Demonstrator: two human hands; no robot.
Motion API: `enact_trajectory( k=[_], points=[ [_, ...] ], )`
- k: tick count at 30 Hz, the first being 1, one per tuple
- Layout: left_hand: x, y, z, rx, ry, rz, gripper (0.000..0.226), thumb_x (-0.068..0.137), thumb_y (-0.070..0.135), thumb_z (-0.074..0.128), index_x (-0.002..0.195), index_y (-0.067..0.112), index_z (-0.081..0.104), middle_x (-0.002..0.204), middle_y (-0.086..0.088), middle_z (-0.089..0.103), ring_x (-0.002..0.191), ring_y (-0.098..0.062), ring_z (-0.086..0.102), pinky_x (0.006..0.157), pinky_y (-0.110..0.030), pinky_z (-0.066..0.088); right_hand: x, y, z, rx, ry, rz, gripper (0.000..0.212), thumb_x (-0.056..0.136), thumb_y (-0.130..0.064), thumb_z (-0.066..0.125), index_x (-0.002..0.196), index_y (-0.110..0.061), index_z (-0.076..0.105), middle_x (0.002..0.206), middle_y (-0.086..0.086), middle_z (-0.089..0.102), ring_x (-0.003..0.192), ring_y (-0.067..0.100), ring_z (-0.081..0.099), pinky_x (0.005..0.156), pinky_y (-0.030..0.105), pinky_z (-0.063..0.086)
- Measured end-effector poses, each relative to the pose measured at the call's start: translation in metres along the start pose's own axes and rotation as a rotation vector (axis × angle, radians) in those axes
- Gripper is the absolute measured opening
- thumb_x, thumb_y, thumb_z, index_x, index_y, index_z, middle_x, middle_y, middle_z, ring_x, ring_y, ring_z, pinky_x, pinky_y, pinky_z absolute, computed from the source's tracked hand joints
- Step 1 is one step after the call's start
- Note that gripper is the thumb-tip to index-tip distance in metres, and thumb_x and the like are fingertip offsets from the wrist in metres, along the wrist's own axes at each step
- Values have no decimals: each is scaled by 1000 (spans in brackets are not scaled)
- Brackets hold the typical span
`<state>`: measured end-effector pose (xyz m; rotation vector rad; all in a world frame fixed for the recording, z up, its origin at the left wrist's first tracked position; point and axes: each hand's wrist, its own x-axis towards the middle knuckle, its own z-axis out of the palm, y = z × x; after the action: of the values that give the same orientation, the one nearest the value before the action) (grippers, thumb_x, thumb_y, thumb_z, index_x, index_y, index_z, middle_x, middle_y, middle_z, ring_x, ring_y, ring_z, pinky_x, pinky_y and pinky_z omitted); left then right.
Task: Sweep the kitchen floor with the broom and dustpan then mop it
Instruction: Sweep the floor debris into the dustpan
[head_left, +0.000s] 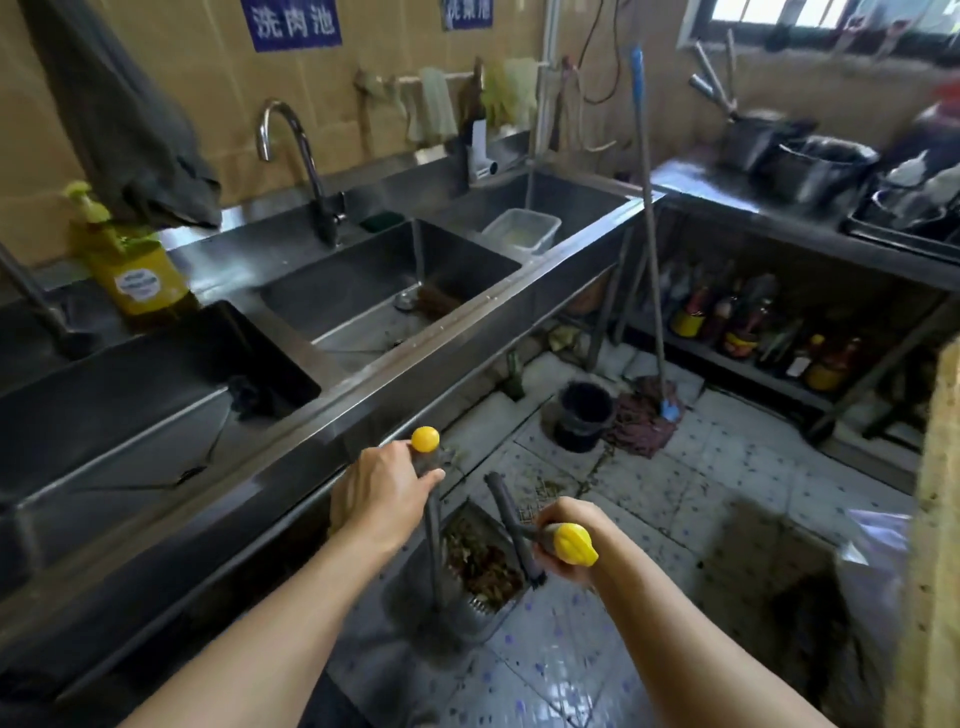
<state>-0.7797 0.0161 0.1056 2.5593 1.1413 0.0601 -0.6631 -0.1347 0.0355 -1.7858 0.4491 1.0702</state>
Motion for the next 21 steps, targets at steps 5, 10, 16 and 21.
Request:
enact_trajectory(
  k=[5,10,16,21],
  points=[
    [66,31,10,23,-32,79,37,85,51,60,104,20,64,105,-8,68,99,-29,63,74,-33,47,30,-46,-12,37,35,19,15,82,3,54,96,-1,60,82,17,55,58,27,55,35,20,43],
    [127,61,22,8,-53,138,35,86,48,60,107,19,62,107,-8,67,102,-31,62,73,-32,46,59,-93,-22,77,72,37,9,83,2,53,91,-3,54,81,14,52,63,26,55,36,20,46],
    [191,95,35,-43,-94,170,30,85,48,62,99,22,65,98,-7,69,94,-30,64,72,-34,50,97,-144,-33,102,75,60,8,82,2,53,89,-1,56,78,19,56,45,25,57,35,18,43],
    [228,130,45,-41,-97,173,31,84,49,62,100,22,64,99,-6,68,95,-29,63,72,-33,49,137,-181,-54,155,47,48,11,83,3,52,76,-6,53,87,21,53,47,27,56,35,19,43]
  ],
)
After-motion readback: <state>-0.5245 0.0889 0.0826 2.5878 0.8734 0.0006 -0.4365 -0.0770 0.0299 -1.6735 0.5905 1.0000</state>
